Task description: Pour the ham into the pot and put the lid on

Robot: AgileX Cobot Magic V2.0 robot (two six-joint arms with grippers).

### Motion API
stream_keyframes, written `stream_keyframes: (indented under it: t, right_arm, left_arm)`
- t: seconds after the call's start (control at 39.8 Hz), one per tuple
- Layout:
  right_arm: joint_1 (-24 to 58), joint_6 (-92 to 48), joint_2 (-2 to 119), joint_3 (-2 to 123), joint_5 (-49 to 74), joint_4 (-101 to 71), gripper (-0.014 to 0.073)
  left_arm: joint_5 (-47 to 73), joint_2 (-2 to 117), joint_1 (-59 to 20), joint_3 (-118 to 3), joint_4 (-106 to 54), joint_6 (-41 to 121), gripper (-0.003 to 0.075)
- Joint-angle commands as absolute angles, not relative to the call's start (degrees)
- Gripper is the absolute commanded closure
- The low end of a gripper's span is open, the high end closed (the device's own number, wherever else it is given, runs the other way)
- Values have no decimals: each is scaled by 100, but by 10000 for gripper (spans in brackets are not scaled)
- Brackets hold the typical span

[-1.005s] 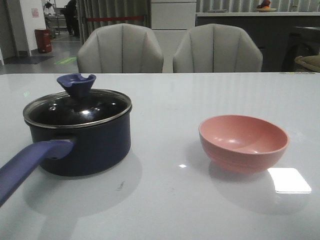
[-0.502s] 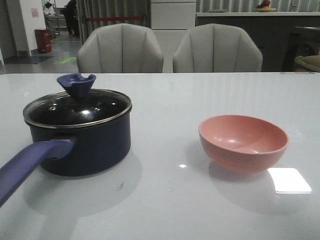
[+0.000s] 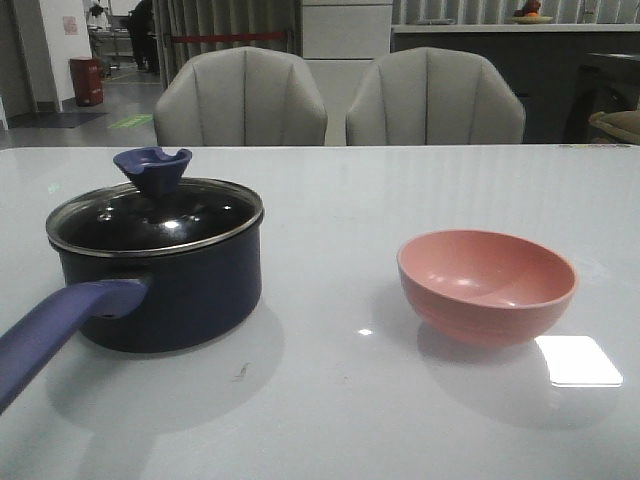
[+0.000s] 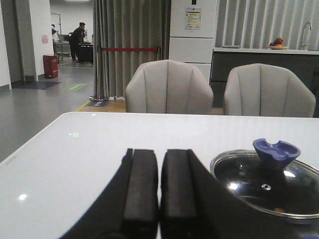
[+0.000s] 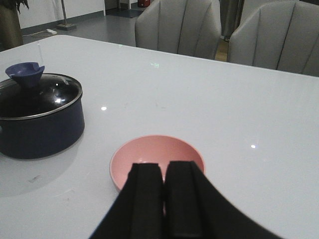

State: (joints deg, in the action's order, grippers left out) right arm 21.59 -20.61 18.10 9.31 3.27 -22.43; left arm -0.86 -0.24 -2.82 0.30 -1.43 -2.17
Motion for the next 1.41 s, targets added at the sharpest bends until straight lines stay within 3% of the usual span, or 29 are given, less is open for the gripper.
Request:
stream_keyframes:
  t: [0.0,0.43,0.63,0.85,1.06,1.38]
  right_arm:
    - [2160,-2118,1822,1102,-51,-2254,433]
    - [2091,-2118,1780,1059,0,-2254,433]
    - [1207,-1981,1111,736,403,-1618,433]
    - [477,-755,-210,183,724,-541,433]
    - [457,134,-140,-125,580,-122,433]
    - [457,187,-172,-125,415,114,433]
  left_arm:
    - [-563,-76,-272,147,-188,-225,607]
    - [-563,-76,-272,147,-188,-225,607]
    - [-563,-76,-272,147,-188,-225,607]
    - [-563,-76,-272,147,-188,-225,607]
    - [-563,-76,-272,147,-188,-225,607]
    - [-563,-76,-272,147,-188,-225,607]
